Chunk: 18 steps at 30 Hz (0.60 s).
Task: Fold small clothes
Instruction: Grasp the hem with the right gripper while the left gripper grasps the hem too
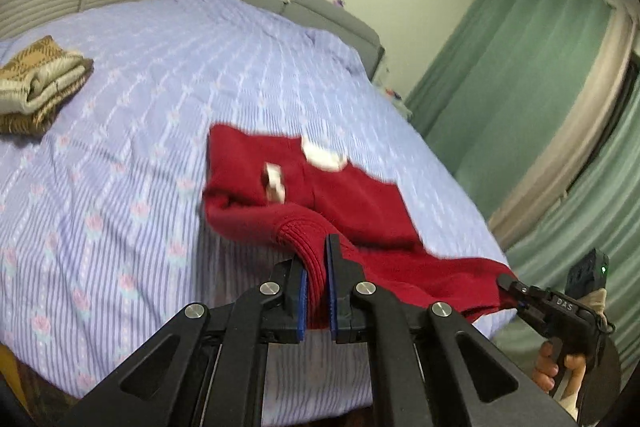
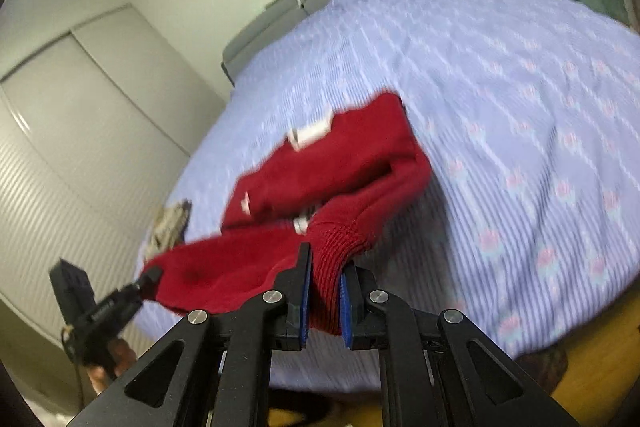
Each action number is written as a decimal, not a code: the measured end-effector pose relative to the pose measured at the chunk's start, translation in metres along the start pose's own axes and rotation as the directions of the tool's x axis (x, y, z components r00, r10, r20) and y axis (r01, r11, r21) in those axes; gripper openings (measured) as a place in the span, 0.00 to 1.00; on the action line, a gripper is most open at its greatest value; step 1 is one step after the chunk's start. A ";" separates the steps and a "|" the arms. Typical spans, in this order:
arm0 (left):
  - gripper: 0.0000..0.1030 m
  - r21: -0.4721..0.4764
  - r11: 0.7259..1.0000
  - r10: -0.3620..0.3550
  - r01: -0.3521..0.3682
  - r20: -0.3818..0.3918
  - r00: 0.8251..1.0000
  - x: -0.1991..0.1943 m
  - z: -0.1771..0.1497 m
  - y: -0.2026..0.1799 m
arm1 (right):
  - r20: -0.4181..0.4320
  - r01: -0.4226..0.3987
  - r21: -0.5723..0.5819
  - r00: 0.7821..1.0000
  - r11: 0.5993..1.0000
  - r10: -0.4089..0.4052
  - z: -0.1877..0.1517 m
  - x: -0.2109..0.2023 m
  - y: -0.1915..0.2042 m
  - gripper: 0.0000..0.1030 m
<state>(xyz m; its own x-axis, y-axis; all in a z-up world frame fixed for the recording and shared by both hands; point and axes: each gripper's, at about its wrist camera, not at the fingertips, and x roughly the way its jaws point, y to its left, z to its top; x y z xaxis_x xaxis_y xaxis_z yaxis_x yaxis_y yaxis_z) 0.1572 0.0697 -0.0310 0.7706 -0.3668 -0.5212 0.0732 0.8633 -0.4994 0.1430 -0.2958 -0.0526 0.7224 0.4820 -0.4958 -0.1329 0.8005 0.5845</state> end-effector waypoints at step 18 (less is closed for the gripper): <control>0.10 -0.103 0.989 0.106 -0.106 -0.013 0.994 0.100 0.125 0.031 | 0.146 0.067 -0.036 0.987 0.997 -0.061 0.126 0.083 0.043 0.12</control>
<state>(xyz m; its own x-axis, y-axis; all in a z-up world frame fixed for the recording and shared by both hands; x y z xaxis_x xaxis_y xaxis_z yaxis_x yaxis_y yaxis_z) 0.3156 0.1032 -0.0115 0.7657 -0.2781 -0.5800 -0.0746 0.8572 -0.5096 0.2828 -0.2663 0.0125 0.8205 0.3751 -0.4315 -0.1084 0.8431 0.5267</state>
